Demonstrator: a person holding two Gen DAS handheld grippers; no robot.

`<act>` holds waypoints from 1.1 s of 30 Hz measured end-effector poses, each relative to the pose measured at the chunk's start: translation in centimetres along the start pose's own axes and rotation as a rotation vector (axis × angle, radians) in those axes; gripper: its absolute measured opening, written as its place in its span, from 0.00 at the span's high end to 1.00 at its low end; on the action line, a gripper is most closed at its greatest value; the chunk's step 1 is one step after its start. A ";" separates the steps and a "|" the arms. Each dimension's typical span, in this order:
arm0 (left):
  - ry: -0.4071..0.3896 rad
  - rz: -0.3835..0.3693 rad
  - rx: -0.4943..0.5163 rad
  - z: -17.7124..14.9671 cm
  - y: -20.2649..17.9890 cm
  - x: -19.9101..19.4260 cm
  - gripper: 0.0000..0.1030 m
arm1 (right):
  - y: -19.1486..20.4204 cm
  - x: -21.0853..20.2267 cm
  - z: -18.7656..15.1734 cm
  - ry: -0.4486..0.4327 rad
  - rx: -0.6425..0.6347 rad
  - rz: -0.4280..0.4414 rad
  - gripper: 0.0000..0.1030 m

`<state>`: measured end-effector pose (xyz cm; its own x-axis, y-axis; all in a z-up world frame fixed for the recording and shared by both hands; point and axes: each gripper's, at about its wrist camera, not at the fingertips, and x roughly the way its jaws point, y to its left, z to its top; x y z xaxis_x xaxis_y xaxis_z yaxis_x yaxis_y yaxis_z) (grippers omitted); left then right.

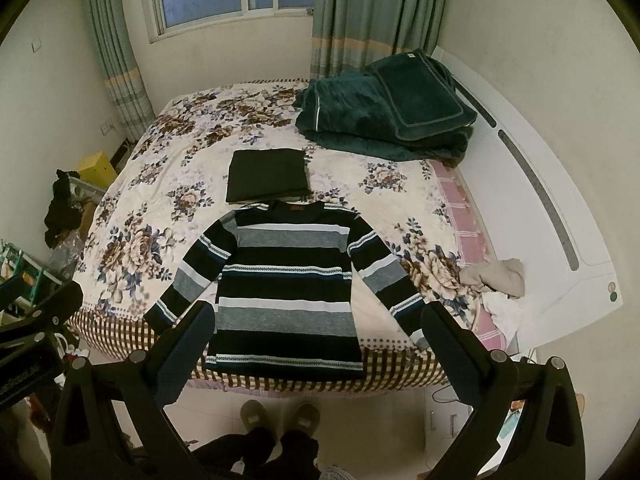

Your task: Fold small clothes

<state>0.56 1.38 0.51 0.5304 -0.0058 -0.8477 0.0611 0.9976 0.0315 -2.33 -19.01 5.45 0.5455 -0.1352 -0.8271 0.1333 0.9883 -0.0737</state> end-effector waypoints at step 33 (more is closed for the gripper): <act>-0.010 -0.007 -0.008 1.6 -0.2 -0.5 0.00 | 0.3 -0.2 0.3 -0.007 0.001 -0.001 0.00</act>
<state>1.60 1.06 1.78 0.5384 -0.0130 -0.8426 0.0576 0.9981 0.0214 -2.14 -18.71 5.73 0.5508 -0.1367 -0.8234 0.1350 0.9881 -0.0737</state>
